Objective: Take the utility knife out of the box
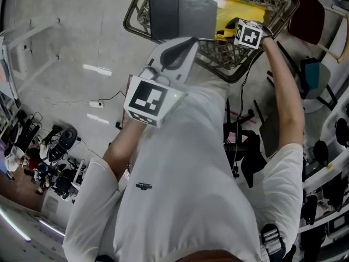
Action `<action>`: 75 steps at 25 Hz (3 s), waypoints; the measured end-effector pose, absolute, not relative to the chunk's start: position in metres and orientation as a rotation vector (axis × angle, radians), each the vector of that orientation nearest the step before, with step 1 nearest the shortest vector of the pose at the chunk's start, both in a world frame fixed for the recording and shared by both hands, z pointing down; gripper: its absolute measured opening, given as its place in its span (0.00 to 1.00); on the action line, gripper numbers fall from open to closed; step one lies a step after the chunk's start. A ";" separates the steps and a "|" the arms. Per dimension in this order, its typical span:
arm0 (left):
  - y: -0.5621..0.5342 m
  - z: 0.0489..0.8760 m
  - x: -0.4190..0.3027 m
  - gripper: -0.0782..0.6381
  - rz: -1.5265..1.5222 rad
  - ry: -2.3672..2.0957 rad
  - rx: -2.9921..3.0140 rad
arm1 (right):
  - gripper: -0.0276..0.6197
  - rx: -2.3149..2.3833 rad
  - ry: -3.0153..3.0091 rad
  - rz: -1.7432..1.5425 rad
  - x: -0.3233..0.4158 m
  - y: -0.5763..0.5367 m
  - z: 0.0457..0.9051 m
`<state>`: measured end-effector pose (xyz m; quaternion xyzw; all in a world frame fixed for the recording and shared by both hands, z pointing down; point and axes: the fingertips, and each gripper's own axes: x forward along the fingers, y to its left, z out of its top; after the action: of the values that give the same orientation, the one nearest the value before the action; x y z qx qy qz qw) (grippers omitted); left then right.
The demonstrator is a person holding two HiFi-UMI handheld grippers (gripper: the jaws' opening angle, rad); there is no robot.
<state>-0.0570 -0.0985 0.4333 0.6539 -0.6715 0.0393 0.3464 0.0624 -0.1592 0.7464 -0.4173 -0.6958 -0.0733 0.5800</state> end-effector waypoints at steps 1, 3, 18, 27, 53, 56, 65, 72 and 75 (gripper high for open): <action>-0.098 0.434 -0.057 0.11 0.100 -1.743 1.693 | 0.30 -0.979 -1.622 -0.169 0.063 -0.158 0.748; -0.098 0.435 -0.057 0.11 0.095 -1.741 1.690 | 0.29 -0.980 -1.609 -0.163 0.066 -0.157 0.751; -0.098 0.434 -0.052 0.11 0.100 -1.743 1.692 | 0.19 -0.951 -1.559 -0.228 0.072 -0.158 0.767; -0.097 0.429 -0.045 0.11 0.110 -1.742 1.717 | 0.18 -0.881 -1.654 -0.249 0.058 -0.166 0.754; -0.070 0.377 -0.015 0.11 0.111 -1.720 1.939 | 0.18 -0.277 -2.319 -0.080 0.036 -0.176 0.547; -0.066 0.374 -0.015 0.11 0.115 -1.715 1.957 | 0.18 -0.205 -2.407 -0.067 0.035 -0.170 0.513; -0.064 0.352 -0.012 0.11 0.092 -1.712 2.046 | 0.18 0.032 -2.675 -0.081 0.038 -0.152 0.405; -0.059 0.339 -0.016 0.11 0.076 -1.727 2.078 | 0.18 0.219 -2.850 -0.083 0.050 -0.133 0.332; -0.057 0.334 -0.016 0.11 0.070 -1.733 2.093 | 0.18 0.326 -2.921 -0.062 0.059 -0.126 0.308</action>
<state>-0.0164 -0.0570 0.3338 0.7527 -0.6233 0.0251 0.2103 0.0587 -0.1257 0.3080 0.1104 -0.9885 -0.0209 0.1008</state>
